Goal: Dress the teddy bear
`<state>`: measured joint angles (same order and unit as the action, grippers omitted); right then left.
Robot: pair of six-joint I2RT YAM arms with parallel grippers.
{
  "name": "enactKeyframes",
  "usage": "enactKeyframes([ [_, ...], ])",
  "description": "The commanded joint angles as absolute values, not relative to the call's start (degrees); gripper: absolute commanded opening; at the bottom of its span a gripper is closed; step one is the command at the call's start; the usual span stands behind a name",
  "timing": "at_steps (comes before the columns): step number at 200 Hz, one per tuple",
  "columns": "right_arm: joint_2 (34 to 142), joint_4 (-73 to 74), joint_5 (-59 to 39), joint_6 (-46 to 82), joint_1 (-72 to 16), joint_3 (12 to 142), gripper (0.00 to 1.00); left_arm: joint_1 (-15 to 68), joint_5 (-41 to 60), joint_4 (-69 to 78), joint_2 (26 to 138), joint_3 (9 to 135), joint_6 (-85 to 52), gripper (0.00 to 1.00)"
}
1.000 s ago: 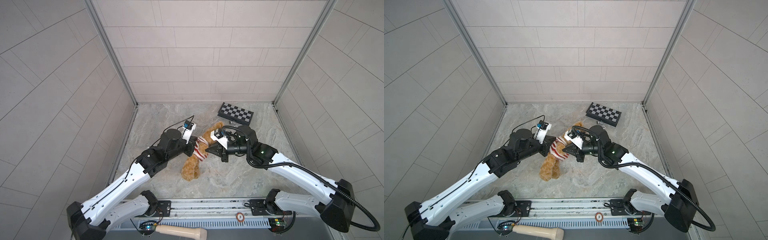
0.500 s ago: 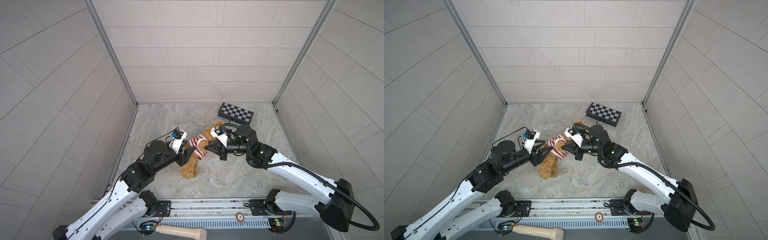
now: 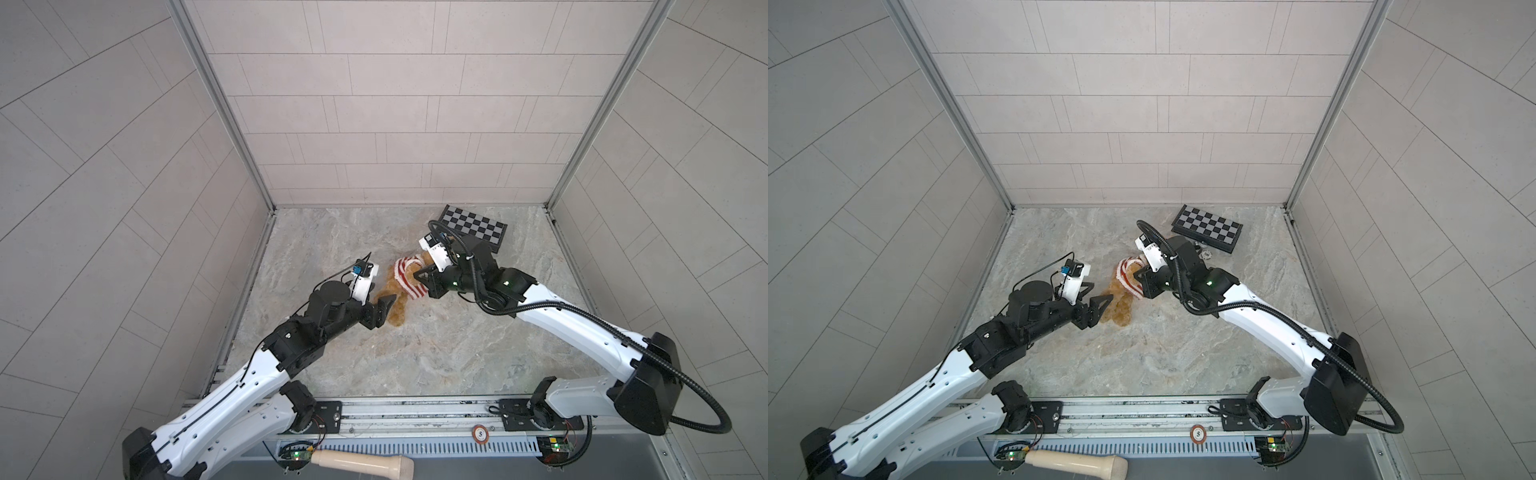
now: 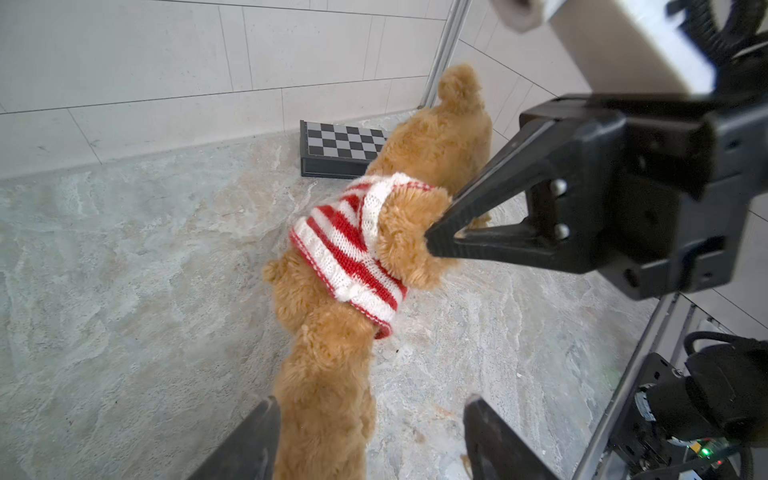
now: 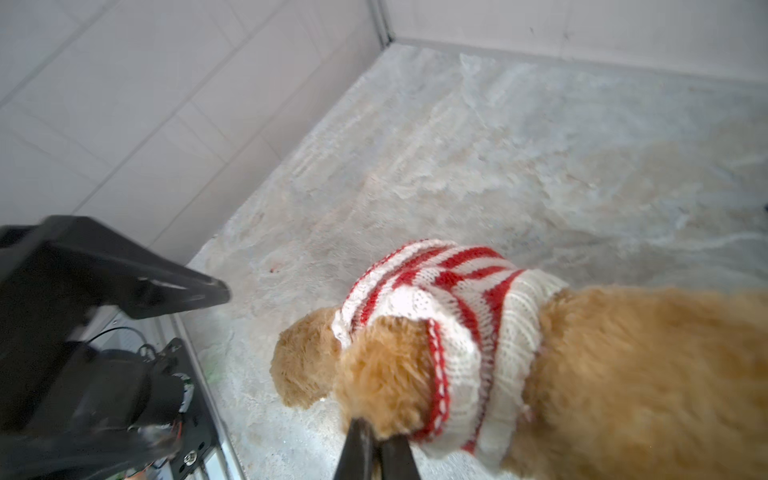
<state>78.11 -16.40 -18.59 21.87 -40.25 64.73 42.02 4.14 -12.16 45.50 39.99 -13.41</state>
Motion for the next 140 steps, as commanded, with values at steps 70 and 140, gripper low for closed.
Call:
enactKeyframes([
  [70,89.46,-14.31,-13.15,29.59,-35.10,68.67,0.03,38.89,0.31,-6.86,50.34,36.38,-19.89,0.75],
  [140,88.36,-10.28,-16.64,30.42,-33.02,68.91,0.47,36.74,-0.08,-6.39,61.13,41.83,-18.11,0.78],
])
